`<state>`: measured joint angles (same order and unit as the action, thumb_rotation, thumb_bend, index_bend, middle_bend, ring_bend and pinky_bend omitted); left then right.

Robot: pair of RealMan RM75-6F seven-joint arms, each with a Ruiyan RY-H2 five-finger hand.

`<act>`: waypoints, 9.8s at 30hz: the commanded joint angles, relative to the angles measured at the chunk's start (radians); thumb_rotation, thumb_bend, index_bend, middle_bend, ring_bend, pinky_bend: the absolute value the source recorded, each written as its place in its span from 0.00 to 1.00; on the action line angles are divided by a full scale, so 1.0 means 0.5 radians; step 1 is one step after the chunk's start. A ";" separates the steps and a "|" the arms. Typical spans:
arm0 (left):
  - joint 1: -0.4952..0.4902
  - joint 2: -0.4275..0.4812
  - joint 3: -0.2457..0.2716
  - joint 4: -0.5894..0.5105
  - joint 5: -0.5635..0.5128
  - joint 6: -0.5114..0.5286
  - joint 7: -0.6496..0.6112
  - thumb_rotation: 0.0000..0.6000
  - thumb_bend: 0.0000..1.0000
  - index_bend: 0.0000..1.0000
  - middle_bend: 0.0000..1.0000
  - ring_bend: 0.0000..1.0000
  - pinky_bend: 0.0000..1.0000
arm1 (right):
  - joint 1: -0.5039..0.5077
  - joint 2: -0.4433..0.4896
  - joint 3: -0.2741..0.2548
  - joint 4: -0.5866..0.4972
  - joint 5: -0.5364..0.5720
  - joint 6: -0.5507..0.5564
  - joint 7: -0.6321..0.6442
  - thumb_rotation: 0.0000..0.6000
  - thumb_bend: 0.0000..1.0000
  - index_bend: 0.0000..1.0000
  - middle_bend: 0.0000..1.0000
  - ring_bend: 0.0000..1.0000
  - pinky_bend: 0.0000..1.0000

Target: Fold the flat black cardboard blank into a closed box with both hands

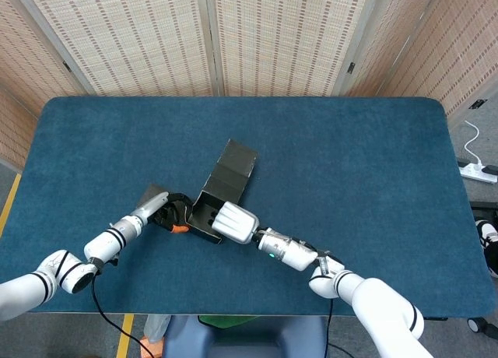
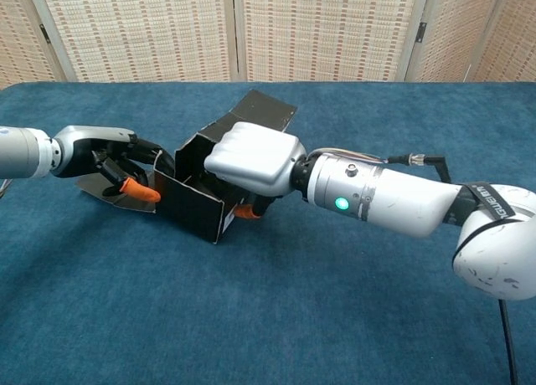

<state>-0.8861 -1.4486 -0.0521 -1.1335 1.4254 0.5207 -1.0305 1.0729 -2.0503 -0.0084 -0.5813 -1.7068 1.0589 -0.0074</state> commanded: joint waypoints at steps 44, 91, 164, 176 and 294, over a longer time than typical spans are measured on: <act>0.427 0.456 -0.077 -0.784 -0.188 0.574 0.649 1.00 0.24 0.08 0.00 0.00 0.16 | -0.605 0.931 0.347 -2.030 1.509 -0.565 0.379 1.00 0.00 0.00 0.05 0.69 1.00; 0.493 0.498 -0.065 -0.744 0.019 0.591 0.339 1.00 0.24 0.06 0.00 0.00 0.16 | -0.041 0.474 0.676 -1.322 2.269 -0.893 0.161 1.00 0.00 0.00 0.00 0.65 1.00; 0.633 0.085 -0.209 -0.203 0.157 1.550 1.057 1.00 0.37 0.40 0.38 0.86 0.98 | -0.581 0.560 1.122 -1.727 1.607 -1.081 1.048 1.00 0.23 0.51 0.63 0.83 1.00; 0.573 0.009 -0.204 -0.162 0.297 1.645 1.216 1.00 0.33 0.28 0.26 0.79 0.98 | -0.560 0.521 1.095 -1.723 1.496 -1.051 1.135 1.00 0.23 0.51 0.63 0.83 1.00; 0.213 -0.756 0.398 1.290 0.718 1.607 1.244 1.00 0.40 0.49 0.45 0.77 0.95 | -0.393 -0.028 0.677 -0.668 0.947 -0.709 1.061 1.00 0.23 0.51 0.62 0.82 1.00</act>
<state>-0.7792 -1.8270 0.1460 -0.4878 1.7840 1.3247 -0.4100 0.8762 -2.0642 0.3301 -0.9153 -1.2333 0.7045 0.5234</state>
